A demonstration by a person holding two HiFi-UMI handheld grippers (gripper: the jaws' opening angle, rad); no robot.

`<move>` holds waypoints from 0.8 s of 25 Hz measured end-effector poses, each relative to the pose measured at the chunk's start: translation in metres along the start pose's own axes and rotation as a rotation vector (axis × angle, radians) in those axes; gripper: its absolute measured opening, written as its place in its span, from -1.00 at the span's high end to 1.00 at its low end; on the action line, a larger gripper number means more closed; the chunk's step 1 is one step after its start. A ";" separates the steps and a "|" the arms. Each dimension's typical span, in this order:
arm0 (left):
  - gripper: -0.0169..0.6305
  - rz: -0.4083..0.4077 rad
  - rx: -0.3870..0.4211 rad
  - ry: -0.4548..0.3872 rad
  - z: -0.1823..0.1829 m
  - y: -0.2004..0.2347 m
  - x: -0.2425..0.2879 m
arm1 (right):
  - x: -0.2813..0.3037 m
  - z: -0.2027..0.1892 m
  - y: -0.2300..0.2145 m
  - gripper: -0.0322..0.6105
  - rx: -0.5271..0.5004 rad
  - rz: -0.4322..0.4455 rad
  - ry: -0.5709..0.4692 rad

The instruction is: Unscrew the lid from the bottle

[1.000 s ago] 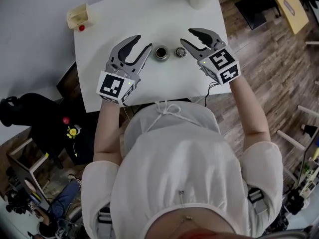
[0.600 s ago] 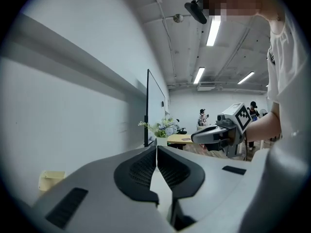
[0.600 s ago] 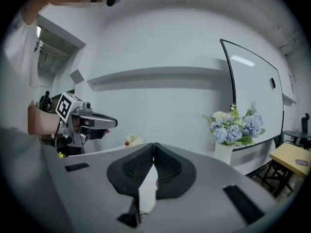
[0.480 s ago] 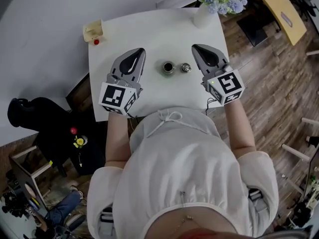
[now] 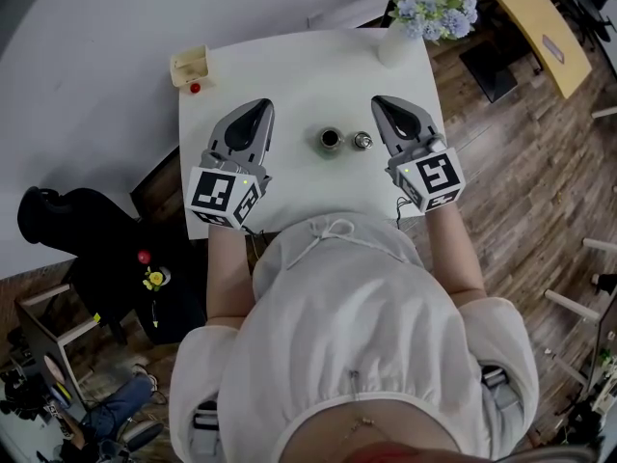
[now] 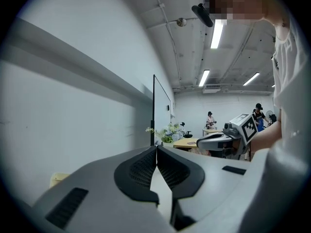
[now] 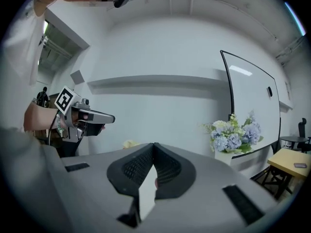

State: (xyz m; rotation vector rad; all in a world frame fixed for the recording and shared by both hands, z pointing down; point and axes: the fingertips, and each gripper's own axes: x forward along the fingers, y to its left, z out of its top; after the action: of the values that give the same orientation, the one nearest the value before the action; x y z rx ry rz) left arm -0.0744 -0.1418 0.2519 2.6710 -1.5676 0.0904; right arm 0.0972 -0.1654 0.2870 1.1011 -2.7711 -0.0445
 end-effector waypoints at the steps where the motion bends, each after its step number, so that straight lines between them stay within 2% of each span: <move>1: 0.88 0.001 -0.003 0.004 -0.002 0.000 -0.001 | 0.000 0.000 0.000 0.89 0.007 -0.001 0.000; 20: 0.88 0.011 -0.028 0.041 -0.012 0.000 0.008 | 0.002 -0.010 -0.012 0.89 0.046 -0.004 0.014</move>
State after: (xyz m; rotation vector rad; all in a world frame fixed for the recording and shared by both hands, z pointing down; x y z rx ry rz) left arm -0.0709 -0.1478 0.2642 2.6225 -1.5604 0.1216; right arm 0.1056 -0.1749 0.2964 1.1135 -2.7702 0.0265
